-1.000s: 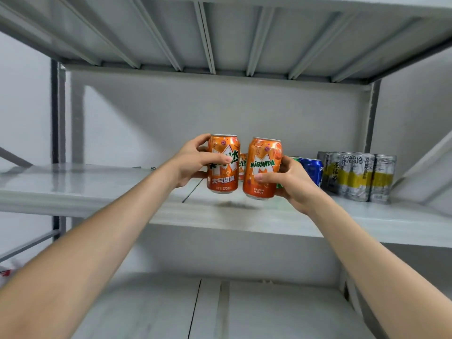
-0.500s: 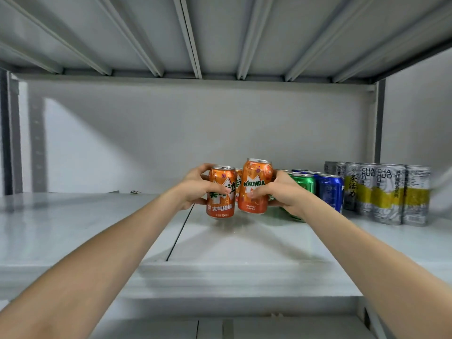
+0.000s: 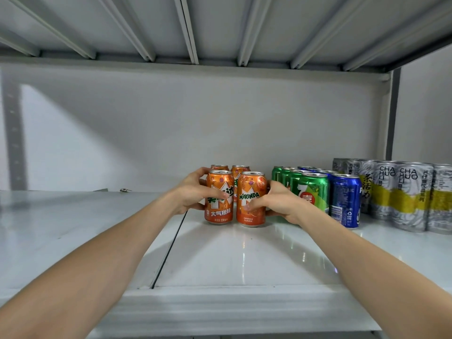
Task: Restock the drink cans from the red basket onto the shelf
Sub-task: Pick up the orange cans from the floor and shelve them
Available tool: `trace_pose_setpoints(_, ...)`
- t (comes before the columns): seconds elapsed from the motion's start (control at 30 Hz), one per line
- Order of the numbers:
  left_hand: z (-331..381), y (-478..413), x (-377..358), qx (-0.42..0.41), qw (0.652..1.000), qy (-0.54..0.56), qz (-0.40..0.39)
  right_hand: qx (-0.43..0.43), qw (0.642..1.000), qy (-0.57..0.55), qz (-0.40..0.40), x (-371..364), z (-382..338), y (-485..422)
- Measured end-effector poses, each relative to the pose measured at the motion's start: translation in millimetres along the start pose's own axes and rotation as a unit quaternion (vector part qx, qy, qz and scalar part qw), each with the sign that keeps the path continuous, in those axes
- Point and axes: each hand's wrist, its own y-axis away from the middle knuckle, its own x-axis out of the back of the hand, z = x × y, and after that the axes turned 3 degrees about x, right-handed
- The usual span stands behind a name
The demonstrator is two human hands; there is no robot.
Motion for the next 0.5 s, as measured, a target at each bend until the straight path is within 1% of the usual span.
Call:
trace_pose_setpoints(0.07, -2, 0, 2, 0.015, 1.0, -0.017, -0.013, 0.006, 1.0, -0.002, -0.01, 2, 2, 0)
trace_pose_setpoints(0.17, -9, 0, 5, 0.04, 0.996, -0.074, -0.039, 0.002, 0.999, -0.004, -0.042, 8, 2, 1)
trace_pose_setpoints(0.23, -13, 0, 5, 0.033, 0.995, -0.094, -0.029, 0.005, 0.999, -0.001, -0.048, 10, 2, 0)
trace_pose_setpoints(0.33, -12, 1, 1, 0.003, 0.996, -0.093, -0.002, 0.015, 0.999, -0.012, -0.036, 10, 4, -2)
trace_pose_setpoints(0.5, -10, -9, 1, 0.005, 0.996, -0.092, -0.006, -0.001, 0.999, -0.036, -0.027, 5, 5, -14)
